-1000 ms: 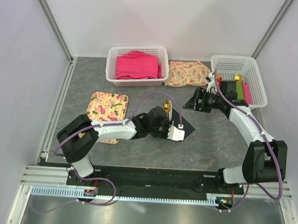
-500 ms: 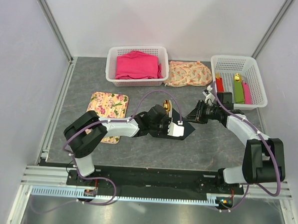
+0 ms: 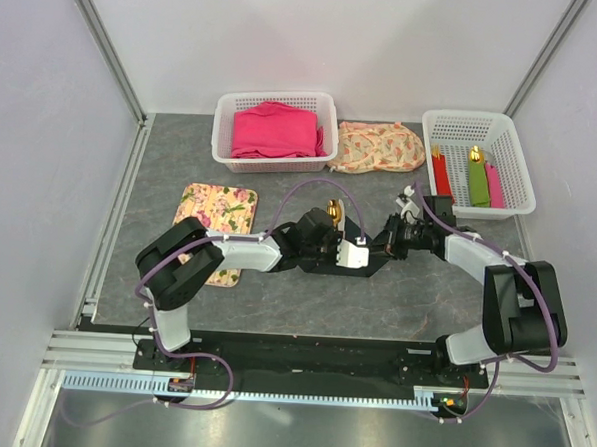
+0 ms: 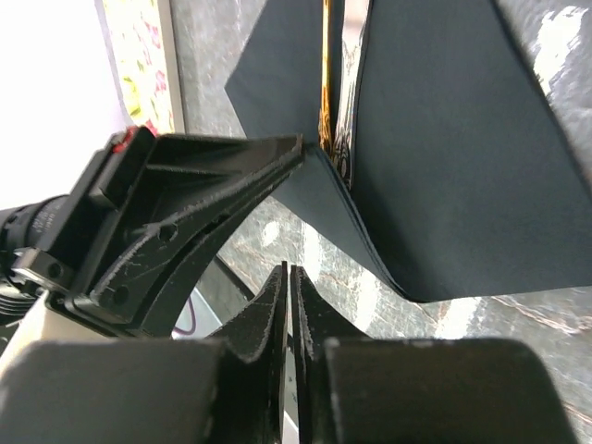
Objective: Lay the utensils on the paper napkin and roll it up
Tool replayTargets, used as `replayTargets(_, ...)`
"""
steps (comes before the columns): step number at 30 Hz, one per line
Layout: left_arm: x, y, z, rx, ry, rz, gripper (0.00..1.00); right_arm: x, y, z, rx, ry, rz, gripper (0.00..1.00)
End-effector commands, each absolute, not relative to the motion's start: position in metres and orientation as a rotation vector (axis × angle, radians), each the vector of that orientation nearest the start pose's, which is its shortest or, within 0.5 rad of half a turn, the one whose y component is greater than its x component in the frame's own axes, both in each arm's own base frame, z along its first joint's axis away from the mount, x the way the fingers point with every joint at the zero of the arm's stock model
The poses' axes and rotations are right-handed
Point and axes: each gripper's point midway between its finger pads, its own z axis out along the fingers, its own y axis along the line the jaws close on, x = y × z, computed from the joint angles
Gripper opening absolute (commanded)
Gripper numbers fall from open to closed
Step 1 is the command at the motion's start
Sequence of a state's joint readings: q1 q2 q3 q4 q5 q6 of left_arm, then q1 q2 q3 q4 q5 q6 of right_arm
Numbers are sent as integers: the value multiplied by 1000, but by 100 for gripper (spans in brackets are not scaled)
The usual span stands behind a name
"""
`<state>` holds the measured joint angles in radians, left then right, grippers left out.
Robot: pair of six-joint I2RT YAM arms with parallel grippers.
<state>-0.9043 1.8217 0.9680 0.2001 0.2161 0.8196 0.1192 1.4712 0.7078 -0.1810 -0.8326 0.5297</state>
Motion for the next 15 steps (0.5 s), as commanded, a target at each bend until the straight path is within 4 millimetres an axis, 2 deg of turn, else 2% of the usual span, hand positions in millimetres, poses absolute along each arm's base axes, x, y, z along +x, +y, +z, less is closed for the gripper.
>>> replayTargets(1,305,-390,68,1695,1298,-254,2,267,188,84,123,2521,1338,8)
replayTargets(15,310,-389,64,1696,1292,-242,2,259,199,51,128,2619,1310,6)
